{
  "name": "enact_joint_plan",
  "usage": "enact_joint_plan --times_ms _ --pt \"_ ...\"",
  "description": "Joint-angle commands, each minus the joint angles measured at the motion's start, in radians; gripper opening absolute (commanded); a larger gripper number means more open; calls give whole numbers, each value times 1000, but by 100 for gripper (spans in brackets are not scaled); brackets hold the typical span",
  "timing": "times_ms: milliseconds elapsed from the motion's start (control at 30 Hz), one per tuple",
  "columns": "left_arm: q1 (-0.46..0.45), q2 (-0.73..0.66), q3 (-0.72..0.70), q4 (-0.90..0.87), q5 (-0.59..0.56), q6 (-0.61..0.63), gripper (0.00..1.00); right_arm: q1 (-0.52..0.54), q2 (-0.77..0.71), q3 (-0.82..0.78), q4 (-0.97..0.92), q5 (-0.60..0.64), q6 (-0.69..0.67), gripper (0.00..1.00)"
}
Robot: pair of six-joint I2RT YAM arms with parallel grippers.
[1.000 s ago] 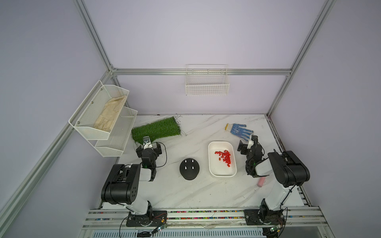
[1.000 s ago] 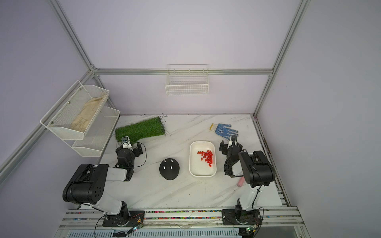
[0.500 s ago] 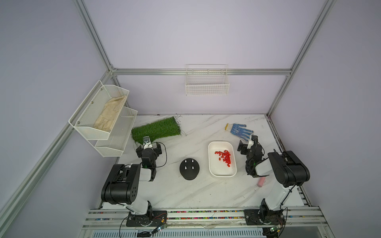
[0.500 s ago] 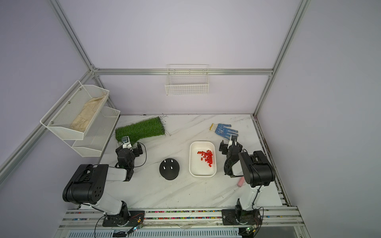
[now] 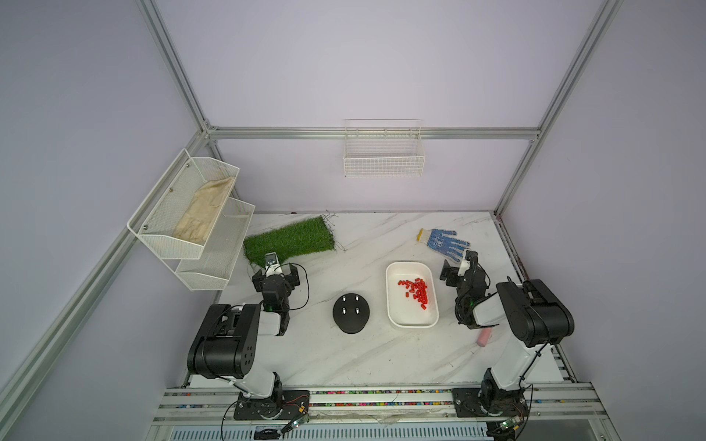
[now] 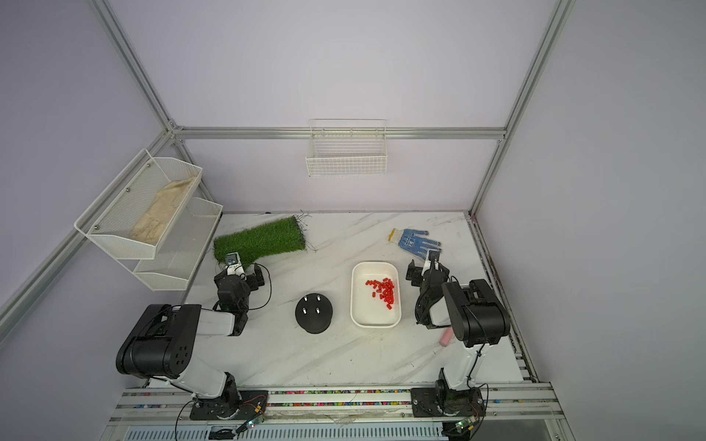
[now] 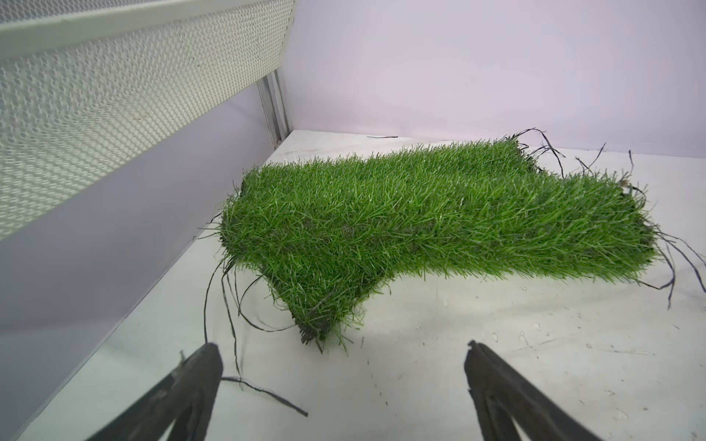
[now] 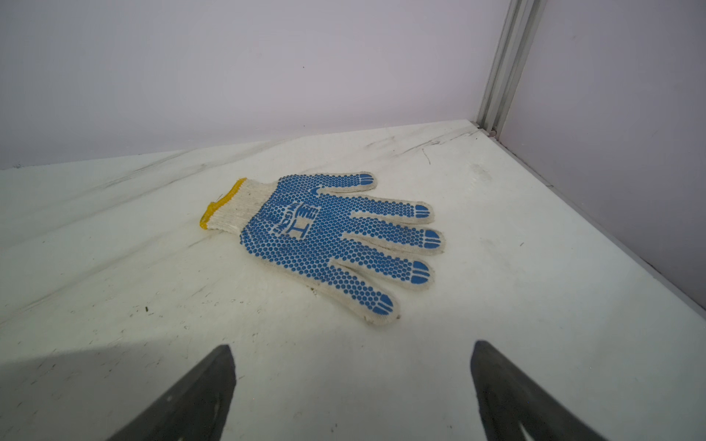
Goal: Cover the protruding screws with screw protection sleeves
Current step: Pick up the screw protection sleeve from the storage box.
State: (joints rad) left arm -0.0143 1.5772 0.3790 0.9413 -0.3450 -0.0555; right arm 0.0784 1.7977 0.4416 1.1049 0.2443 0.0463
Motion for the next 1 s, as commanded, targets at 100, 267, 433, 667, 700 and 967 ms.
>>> enact_joint_plan --times_ms 100,267,433,667,700,967 --pt "-6 -64 31 -98 36 24 100 -6 -97 38 -69 62 13 97" --pt "-7 -124 128 -309 -11 13 100 -5 -214 107 -286 65 47 97" --pt "-13 -217 202 -466 -70 -45 100 -6 -316 164 -413 36 123 97" --pt "24 -334 418 -911 4 -447 100 -16 -478 377 -864 28 472 97" --pt "48 -361 409 -907 105 -487 100 -21 -508 390 -899 -26 502 97" --pt "86 -382 484 -1052 528 -558 96 -24 -529 508 -1114 -385 496 72"
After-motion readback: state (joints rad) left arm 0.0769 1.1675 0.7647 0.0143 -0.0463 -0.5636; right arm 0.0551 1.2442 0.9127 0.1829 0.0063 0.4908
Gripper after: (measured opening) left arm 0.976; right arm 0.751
